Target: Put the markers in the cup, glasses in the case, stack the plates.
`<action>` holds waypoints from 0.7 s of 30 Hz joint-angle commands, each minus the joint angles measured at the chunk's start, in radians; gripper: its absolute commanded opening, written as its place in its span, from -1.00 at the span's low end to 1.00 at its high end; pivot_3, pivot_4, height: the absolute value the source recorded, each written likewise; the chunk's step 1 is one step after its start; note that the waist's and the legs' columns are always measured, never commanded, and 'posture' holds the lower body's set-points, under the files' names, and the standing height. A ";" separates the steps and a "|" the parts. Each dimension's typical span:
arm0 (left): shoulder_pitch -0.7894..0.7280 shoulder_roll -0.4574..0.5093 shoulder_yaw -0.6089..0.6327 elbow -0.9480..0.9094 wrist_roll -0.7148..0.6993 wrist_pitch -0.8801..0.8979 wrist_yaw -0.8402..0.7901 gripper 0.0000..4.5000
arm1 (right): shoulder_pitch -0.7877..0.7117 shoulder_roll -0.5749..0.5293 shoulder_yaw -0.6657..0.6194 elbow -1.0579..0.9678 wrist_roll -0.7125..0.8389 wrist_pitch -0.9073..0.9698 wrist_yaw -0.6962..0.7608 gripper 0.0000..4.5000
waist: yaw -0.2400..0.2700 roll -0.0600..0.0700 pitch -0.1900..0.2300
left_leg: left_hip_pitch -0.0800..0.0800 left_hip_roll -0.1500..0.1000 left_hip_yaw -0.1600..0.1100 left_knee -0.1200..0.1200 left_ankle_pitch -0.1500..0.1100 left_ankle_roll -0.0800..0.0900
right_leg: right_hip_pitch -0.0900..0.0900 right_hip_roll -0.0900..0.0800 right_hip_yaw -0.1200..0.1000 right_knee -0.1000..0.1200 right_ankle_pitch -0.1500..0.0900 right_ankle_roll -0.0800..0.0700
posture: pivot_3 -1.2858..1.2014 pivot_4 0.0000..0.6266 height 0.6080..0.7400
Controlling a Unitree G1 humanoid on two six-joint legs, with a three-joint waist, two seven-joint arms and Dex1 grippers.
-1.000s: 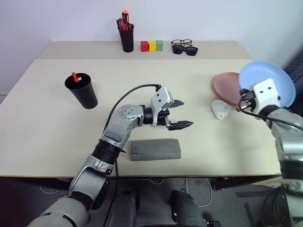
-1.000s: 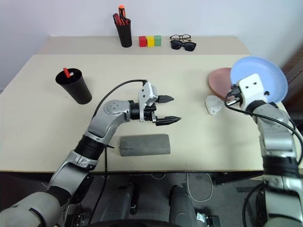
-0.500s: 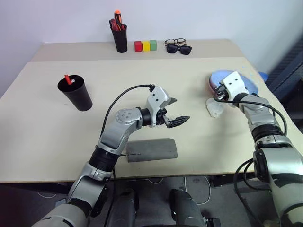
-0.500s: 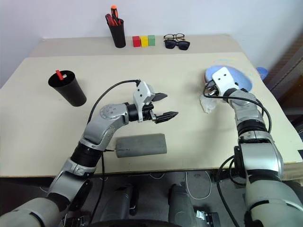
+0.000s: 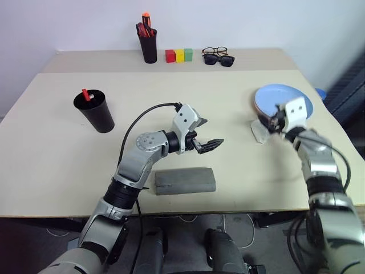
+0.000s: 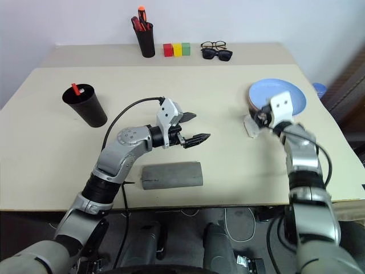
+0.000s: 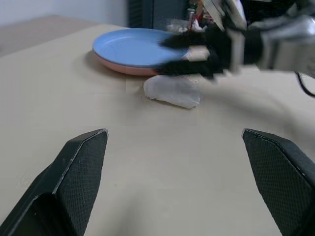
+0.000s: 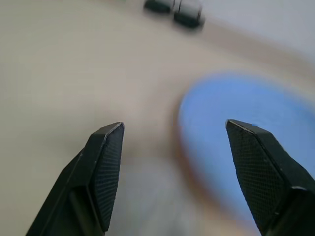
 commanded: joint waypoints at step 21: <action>0.001 0.016 0.020 -0.026 -0.013 -0.033 -0.009 1.00 | 0.048 0.072 -0.047 -0.191 0.047 0.085 -0.095 -0.98 | 0.002 0.001 0.000 | 0.001 0.000 0.000 0.000 0.000 0.000 | 0.000 0.000 0.000 0.000 -0.001 -0.001 | 0.03 -0.52 1.00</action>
